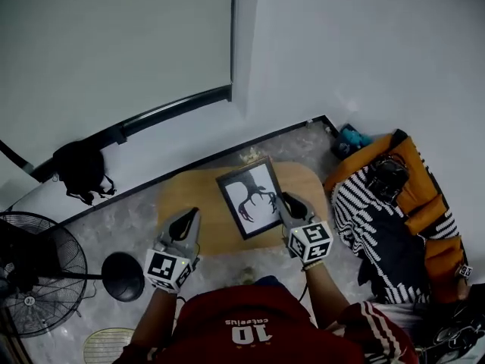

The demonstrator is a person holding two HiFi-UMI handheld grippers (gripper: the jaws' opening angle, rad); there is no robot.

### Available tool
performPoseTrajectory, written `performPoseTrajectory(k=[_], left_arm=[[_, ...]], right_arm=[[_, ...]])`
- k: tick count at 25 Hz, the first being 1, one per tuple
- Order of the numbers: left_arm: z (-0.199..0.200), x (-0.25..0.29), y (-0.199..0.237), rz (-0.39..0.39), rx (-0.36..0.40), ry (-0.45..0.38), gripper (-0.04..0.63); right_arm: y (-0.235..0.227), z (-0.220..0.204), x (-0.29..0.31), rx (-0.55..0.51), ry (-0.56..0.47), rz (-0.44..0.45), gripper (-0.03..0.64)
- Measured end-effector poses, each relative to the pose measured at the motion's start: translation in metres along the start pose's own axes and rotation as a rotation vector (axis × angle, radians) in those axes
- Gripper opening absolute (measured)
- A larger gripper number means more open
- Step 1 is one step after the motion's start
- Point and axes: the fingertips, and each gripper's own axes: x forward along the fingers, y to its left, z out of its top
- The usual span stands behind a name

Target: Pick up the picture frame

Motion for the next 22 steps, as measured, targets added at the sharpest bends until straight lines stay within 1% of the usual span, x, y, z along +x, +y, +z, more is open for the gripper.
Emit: performPoseTrajectory(k=[4,9,14,22], left_arm=[[0.023,-0.004,0.001,-0.01,0.001,-0.054,0.003],[0.042,-0.005,-0.003,-0.028,0.01,-0.098,0.003],[0.045,-0.009,-0.004,-0.034,0.004,-0.115,0.003],[0.05,-0.013,-0.004,-0.043,0.032,-0.133,0.003]], right_arm=[[0.023,0.054,-0.023,-0.007,-0.114,0.017,0.063],[0.042,0.098,-0.045,-0.006,-0.215,0.038,0.063],[0.05,0.113,-0.055,-0.014,-0.261,0.037,0.063],[0.057,0.127,-0.064,-0.029,-0.313,0.029,0.063]])
